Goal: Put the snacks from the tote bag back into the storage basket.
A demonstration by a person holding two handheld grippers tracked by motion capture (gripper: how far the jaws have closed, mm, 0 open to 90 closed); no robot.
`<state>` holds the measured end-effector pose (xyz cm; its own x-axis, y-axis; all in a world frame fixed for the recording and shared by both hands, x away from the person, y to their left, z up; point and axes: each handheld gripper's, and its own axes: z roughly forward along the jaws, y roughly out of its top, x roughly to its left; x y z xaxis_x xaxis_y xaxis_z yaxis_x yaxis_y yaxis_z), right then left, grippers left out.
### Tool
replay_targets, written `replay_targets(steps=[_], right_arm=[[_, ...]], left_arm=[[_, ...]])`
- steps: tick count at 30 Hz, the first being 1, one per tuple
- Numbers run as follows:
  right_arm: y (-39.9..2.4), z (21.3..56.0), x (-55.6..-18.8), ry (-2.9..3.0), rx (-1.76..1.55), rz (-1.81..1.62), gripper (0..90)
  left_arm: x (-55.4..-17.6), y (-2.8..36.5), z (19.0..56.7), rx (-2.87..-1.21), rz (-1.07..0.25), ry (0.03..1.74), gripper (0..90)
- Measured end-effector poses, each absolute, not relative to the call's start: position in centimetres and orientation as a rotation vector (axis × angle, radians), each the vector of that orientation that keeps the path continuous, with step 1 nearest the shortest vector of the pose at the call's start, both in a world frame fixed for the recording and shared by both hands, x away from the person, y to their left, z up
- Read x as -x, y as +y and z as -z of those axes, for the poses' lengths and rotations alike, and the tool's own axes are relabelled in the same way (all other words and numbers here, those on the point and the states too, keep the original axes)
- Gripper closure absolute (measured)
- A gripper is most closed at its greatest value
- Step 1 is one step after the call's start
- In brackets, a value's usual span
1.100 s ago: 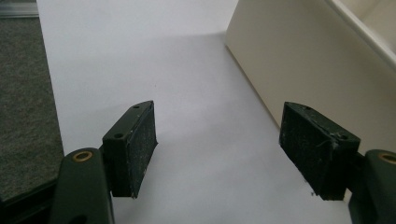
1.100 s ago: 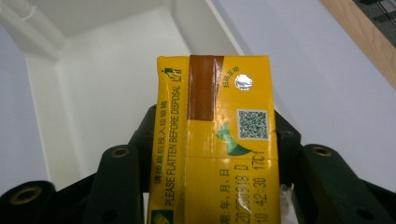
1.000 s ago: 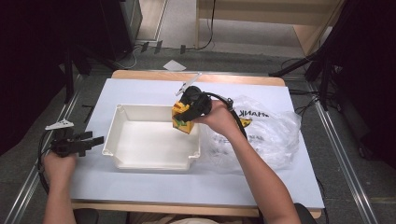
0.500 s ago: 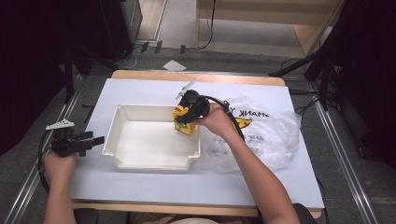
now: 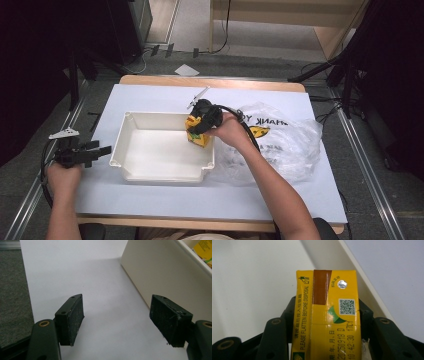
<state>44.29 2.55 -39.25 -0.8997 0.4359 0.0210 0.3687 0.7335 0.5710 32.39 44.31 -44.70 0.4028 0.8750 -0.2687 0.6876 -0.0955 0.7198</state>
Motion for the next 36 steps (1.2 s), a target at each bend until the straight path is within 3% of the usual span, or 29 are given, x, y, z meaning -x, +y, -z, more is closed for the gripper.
replay_targets(steps=[15,36], right_arm=[[2.1,39.3,-44.5,2.838,-0.682,-0.904,49.0],[-0.9,35.1,-42.7,2.757,-0.711,-1.061,44.6]], left_arm=[[-32.6,44.1,44.8,-1.851,-0.28,1.347,28.7],[-33.8,43.8,44.8,-1.841,-0.273,1.357,28.6]])
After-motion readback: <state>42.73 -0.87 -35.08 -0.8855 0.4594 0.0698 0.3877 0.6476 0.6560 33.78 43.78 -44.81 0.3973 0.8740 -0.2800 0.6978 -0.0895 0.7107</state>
